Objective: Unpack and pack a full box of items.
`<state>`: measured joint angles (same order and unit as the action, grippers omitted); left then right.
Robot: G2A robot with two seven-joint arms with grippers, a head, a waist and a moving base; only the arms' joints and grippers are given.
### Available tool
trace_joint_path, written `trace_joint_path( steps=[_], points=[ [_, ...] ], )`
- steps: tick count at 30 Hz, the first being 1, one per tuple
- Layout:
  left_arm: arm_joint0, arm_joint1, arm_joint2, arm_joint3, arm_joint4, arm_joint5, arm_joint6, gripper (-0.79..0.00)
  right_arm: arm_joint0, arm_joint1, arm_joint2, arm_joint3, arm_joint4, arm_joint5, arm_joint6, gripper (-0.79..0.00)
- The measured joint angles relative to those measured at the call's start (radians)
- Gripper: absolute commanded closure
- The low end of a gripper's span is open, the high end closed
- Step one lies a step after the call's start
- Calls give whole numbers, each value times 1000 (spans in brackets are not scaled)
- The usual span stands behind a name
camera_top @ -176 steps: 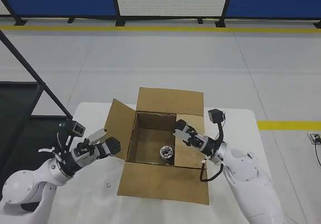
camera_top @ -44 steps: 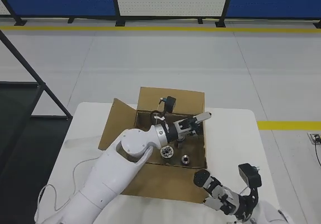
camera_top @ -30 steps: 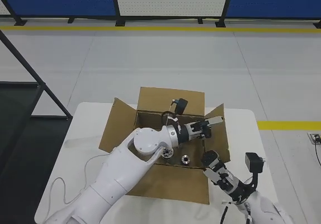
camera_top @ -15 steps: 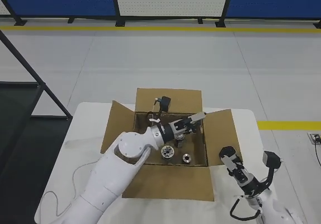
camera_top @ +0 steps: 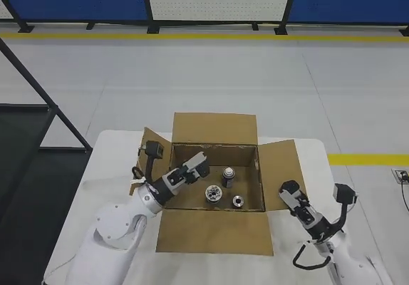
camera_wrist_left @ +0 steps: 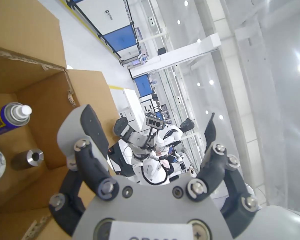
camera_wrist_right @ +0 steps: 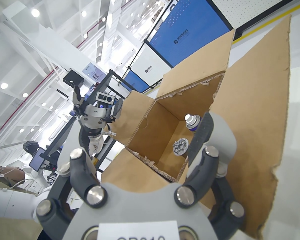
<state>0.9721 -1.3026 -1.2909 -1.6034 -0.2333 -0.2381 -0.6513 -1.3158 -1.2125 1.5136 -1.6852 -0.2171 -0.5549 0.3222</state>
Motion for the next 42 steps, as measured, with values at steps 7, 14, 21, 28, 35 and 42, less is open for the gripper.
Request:
trace_joint_path(
  steps=[7, 14, 21, 28, 35, 42],
  points=[
    [116, 13, -52, -48, 1, -35, 15, -785, 59, 0, -13, 38, -9, 79, 3, -785],
    [206, 20, -88, -62, -6, -100, 65, -785, 103, 0, -29, 77, -20, 136, 20, -785],
    [273, 25, -128, -88, -25, -158, 108, -785, 135, 2, -44, 109, -46, 185, 49, -785],
    [298, 28, -142, -93, -24, -181, 133, -785, 143, 5, -67, 117, -80, 189, 101, -785],
    [307, 32, -159, -94, -27, -187, 146, -785, 144, 8, -78, 124, -72, 181, 130, -785],
    [311, 36, -176, -96, -34, -188, 147, -785, 134, 14, -81, 118, -28, 134, 194, -785]
  ],
)
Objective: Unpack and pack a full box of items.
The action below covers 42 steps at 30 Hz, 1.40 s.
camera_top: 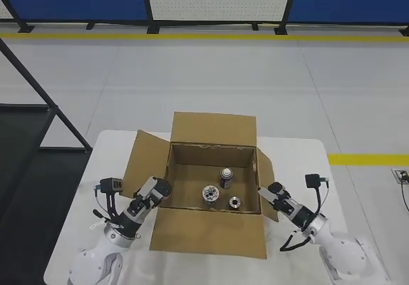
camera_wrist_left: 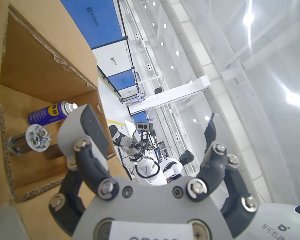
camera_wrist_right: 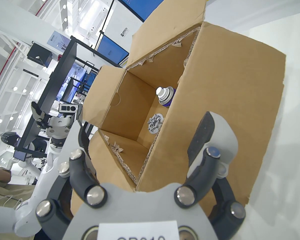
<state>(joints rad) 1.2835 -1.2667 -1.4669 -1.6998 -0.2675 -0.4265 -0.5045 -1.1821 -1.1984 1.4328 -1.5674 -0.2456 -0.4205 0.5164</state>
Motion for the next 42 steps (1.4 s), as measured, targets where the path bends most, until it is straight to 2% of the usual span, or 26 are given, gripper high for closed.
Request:
trace_joint_path(
  steps=[4, 10, 17, 25, 28, 40, 42],
  points=[
    [2, 2, -8, -1, -10, -4, -1, -785, -1, 3, -2, 3, 19, -15, 22, -785],
    [8, 4, -9, -4, -14, -8, -7, -785, 11, 1, -16, 11, 14, -15, -17, -785],
    [22, 7, -15, -11, -24, -23, -9, -785, 20, -7, -45, -38, 66, -97, -106, -785],
    [62, 11, -32, -31, -59, -66, -22, -785, 150, -34, -211, -60, -95, -10, -150, -785],
    [81, 12, -37, -40, -68, -84, -26, -785, 197, -46, -267, -41, -104, 26, -166, -785],
    [95, 13, -42, -47, -77, -96, -21, -785, 197, -46, -266, -41, -101, 26, -165, -785],
    [95, 13, -42, -47, -77, -96, -21, -785, 205, -47, -288, -51, -139, 41, -135, -785]
  ],
)
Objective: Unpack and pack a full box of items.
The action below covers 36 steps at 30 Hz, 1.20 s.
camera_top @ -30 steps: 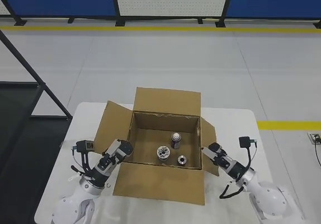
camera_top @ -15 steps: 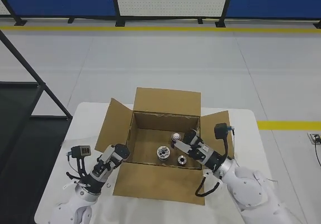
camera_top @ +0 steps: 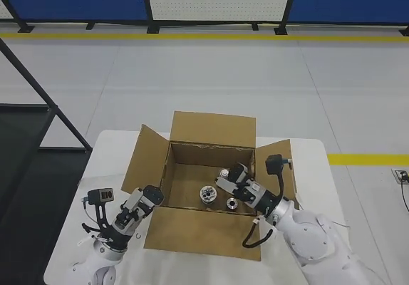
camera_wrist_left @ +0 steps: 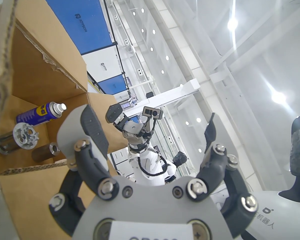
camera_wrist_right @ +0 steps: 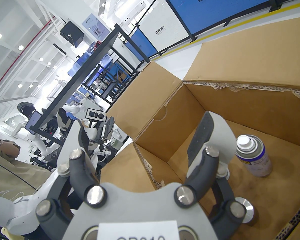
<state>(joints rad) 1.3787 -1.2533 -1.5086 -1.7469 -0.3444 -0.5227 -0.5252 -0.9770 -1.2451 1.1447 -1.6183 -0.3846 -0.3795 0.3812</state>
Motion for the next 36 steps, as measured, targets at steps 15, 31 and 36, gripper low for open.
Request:
trace_joint_path(
  steps=[15, 31, 36],
  points=[
    [68, 9, -72, -46, -206, -21, -71, -785, 297, -26, -179, 112, -459, 273, 363, -785],
    [123, 18, -194, -37, -376, -82, -113, -785, 545, -109, -365, 414, -554, 407, 576, -785],
    [121, 18, -199, -23, -393, -81, -126, -785, 588, -139, -408, 500, -554, 432, 588, -643]
  ],
)
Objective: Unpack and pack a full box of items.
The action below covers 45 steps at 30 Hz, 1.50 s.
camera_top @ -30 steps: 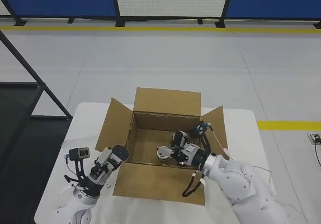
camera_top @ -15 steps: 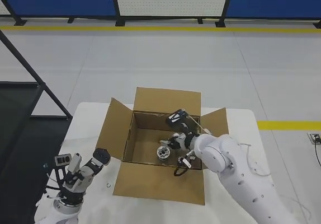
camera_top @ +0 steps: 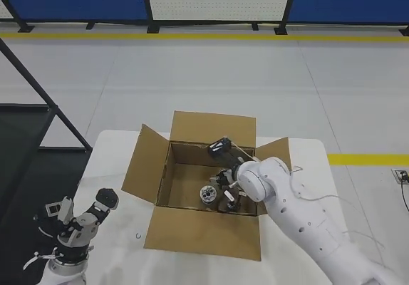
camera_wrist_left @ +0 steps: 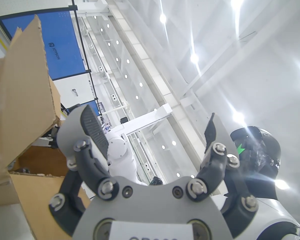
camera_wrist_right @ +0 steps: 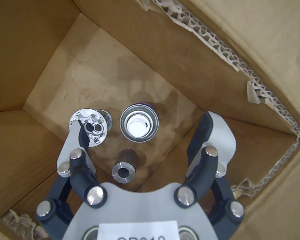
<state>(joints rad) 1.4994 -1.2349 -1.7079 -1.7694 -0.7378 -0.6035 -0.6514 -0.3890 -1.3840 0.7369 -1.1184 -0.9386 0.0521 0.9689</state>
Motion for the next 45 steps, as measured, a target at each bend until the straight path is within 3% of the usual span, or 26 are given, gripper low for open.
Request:
trace_joint_path(
  steps=[2, 5, 7, 8, 19, 25, 32, 36, 38, 45],
  points=[
    [-1, 0, 0, 3, -1, 0, -1, -785, 13, -11, -15, 28, 0, 6, 4, -409],
    [-1, 0, 0, 3, -1, 0, -2, -785, 26, -26, -31, 60, 4, 13, 8, -271],
    [-1, 0, 0, 3, -1, 0, -1, -785, 31, -34, -38, 74, 6, 13, 9, -43],
    [-1, 0, 0, 3, -1, 0, -1, -785, 33, -38, -40, 82, 8, 13, 8, 0],
    [-1, 0, 0, 3, -1, 0, -1, -785, 9, -43, -10, 27, -21, 32, -16, 0],
    [-1, 0, 0, 3, -1, 0, -1, -785, -109, 4, 94, -227, -108, 60, -28, 0],
    [-1, 0, 0, 3, -1, 0, -1, -785, -397, 72, 308, -719, -186, 48, -65, 0],
    [-1, 0, 0, 3, -1, 0, -1, -785, -551, 91, 423, -927, -204, 65, -146, 0],
    [-1, 0, 0, 3, -1, 0, -1, -785, -608, 94, 454, -988, -202, 71, -181, 0],
    [-1, 0, 0, 3, -1, 0, -1, -785, -596, 94, 451, -978, -202, 71, -175, 0]
  ],
)
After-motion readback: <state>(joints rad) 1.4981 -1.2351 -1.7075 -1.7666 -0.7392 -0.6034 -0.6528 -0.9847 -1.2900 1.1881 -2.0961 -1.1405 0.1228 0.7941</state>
